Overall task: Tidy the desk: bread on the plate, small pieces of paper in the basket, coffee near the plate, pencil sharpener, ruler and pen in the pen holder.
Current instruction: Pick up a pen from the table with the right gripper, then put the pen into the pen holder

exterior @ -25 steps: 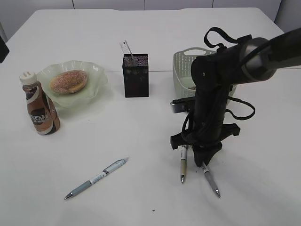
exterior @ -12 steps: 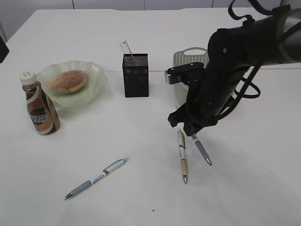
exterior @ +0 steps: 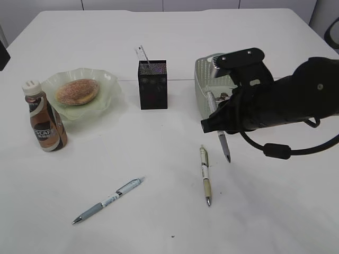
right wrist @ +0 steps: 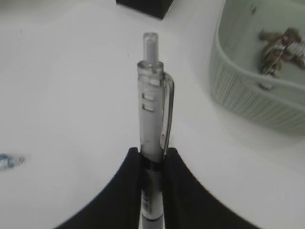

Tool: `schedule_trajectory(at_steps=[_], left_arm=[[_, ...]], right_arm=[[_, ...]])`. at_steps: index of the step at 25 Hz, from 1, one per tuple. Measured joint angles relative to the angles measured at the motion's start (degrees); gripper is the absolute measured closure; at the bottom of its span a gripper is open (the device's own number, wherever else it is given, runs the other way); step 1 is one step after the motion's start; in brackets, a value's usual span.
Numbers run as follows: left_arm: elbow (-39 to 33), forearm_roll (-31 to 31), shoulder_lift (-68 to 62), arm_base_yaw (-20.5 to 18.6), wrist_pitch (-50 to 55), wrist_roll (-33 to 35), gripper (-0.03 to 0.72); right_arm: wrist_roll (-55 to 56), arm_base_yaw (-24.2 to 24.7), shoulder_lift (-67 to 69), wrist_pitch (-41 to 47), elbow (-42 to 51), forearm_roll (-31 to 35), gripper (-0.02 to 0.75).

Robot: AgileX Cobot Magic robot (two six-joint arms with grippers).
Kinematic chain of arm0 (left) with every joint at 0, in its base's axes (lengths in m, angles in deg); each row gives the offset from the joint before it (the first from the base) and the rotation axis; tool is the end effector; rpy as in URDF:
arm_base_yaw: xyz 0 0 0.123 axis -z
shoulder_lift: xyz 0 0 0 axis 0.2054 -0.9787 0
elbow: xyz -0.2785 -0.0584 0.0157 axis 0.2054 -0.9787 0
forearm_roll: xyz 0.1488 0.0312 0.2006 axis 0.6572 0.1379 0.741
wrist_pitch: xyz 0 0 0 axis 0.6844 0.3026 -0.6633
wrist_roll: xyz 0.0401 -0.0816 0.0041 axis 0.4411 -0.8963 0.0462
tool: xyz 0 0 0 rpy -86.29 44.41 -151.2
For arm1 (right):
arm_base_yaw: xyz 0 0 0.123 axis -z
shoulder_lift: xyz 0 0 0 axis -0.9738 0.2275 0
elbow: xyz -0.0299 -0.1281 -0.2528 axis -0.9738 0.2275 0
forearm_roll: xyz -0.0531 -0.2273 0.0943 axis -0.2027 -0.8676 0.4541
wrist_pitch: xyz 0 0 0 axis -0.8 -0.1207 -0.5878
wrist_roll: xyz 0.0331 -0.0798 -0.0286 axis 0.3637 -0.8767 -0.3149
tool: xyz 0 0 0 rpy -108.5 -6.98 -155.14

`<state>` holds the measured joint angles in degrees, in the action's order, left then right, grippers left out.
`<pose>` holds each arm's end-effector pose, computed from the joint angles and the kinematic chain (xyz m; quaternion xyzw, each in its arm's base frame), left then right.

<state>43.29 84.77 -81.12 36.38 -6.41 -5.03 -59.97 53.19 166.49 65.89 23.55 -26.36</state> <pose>0.2364 -0.1016 0.3915 0.1337 0.9606 -0.0386 0.2406 0.3153 0.1420 0.2010 -0.2038 0.9030 0.0927 0.3667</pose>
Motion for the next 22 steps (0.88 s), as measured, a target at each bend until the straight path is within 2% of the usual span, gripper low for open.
schedule_trajectory(at_steps=[6,10,16,22], left_arm=[[0.0,0.0,-0.1,0.0,0.0,0.0,0.318],[0.0,0.0,-0.23,0.0,0.0,0.0,0.318],[0.0,0.0,-1.34,0.0,0.0,0.0,0.318],[0.0,0.39,-1.58,0.0,0.0,0.0,0.318]], right_arm=[[-0.23,0.0,-0.54,-17.39,1.29,1.98,0.678],[-0.03,0.0,0.02,-24.32,-1.64,2.41,0.678],[0.46,0.0,7.16,-25.64,-14.17,2.41,0.679],[3.65,0.0,17.67,-24.47,-31.49,2.54,0.679]])
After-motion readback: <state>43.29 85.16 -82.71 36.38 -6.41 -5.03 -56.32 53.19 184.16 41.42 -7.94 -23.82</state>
